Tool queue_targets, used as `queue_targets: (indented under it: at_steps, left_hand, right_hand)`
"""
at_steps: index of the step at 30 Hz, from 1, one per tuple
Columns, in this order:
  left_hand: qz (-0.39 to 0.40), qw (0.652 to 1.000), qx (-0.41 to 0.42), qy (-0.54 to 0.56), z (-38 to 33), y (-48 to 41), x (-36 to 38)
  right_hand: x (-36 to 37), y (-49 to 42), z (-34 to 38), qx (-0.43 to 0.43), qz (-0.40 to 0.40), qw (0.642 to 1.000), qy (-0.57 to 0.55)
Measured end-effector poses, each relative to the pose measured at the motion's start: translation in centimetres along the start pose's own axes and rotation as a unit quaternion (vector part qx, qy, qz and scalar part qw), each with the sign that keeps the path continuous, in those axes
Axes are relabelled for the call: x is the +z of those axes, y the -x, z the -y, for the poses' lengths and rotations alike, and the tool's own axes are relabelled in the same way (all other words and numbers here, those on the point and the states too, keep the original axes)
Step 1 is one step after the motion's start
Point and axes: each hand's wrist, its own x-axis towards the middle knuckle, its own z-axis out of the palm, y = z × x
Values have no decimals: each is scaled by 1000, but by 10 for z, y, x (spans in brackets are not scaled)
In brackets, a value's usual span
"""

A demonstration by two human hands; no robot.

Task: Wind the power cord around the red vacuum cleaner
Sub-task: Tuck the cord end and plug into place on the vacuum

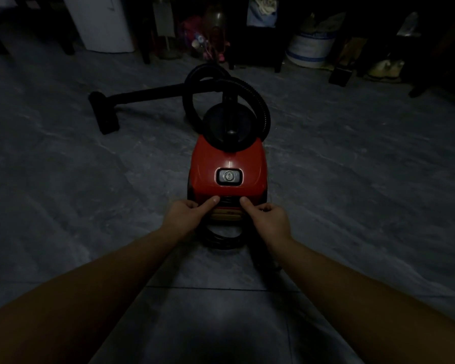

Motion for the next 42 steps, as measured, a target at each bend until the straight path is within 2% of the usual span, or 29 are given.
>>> queue_targets:
  at_steps: [15, 19, 24, 27, 33, 35, 37, 39, 42]
  left_hand:
    - [3, 997, 0, 76, 4, 4, 6]
    - [13, 998, 8, 68, 3, 10, 4]
    - [5, 999, -7, 45, 4, 11, -1]
    - [0, 997, -24, 69, 2, 8, 2]
    - [5, 998, -37, 50, 0, 5, 2]
    - [-20, 1000, -6, 0, 0, 8, 1]
    - [-53, 995, 59, -52, 0, 13, -1]
    - [-58, 986, 135, -84, 2, 16, -5]
    - [-48, 967, 211, -134, 7, 20, -11]
  right_hand:
    - [9, -10, -1, 25, -19, 1000, 5]
    - [4, -9, -11, 6, -14, 1000, -16]
    - [1, -11, -9, 40, -7, 998, -41]
    - [2, -12, -8, 35, -14, 999, -30]
    - [3, -12, -3, 32, -27, 999, -3]
    - [3, -11, -3, 29, -25, 999, -2]
    - [3, -7, -3, 5, -36, 999, 6]
    - [3, -2, -4, -52, -53, 997, 27]
    - [3, 4, -5, -159, -36, 984, 65]
